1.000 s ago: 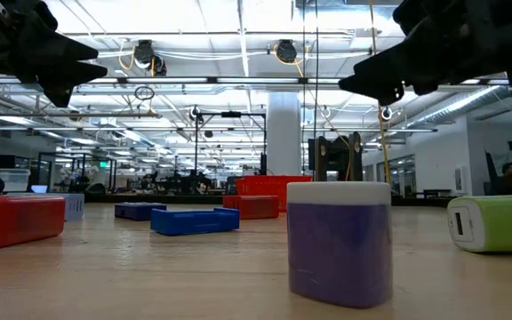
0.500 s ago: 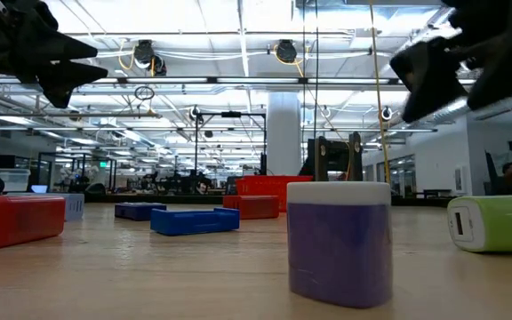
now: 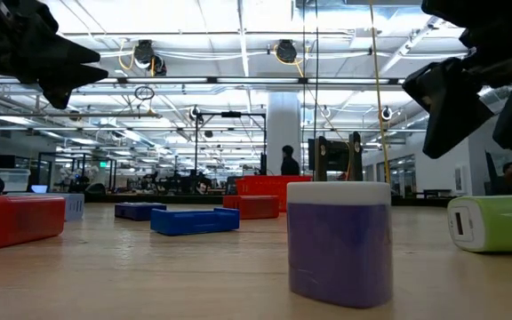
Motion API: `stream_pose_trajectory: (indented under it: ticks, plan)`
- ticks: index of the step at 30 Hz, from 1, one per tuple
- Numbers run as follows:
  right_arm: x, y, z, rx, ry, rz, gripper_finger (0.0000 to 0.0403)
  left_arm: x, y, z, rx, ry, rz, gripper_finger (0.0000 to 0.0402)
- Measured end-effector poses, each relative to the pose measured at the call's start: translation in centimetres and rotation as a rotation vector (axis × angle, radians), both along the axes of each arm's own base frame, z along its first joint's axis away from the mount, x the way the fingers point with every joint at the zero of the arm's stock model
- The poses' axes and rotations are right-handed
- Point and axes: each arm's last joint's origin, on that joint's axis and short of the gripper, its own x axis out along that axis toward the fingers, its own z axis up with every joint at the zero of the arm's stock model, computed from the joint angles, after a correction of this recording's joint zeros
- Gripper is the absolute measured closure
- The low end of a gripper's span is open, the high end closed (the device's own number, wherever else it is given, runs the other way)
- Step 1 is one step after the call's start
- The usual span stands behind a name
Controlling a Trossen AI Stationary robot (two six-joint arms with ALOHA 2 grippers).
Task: Pick & Place Office items
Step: Put the green charger adapter into the top red bin
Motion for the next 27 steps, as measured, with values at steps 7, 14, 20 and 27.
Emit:
stream_pose_trajectory:
  ticks: [7, 14, 20, 27]
  plan:
    - [-0.5, 0.1, -0.3, -0.035, 0.043, 0.008, 0.0167, 0.0, 0.0, 0.1, -0.002, -0.012, 0.000, 0.0248]
    - [-0.4, 0.9, -1.6, -0.073, 0.050, 0.033, 0.0167, 0.0, 0.0, 0.3, -0.002, -0.026, 0.000, 0.0229]
    - [0.1, 1.4, -2.5, -0.002, 0.080, 0.052, 0.0167, 0.0, 0.0, 0.3, -0.001, -0.026, 0.001, 0.0214]
    - [0.3, 1.5, -2.6, 0.007, 0.064, 0.046, 0.0167, 0.0, 0.0, 0.3, -0.011, -0.027, 0.001, 0.0201]
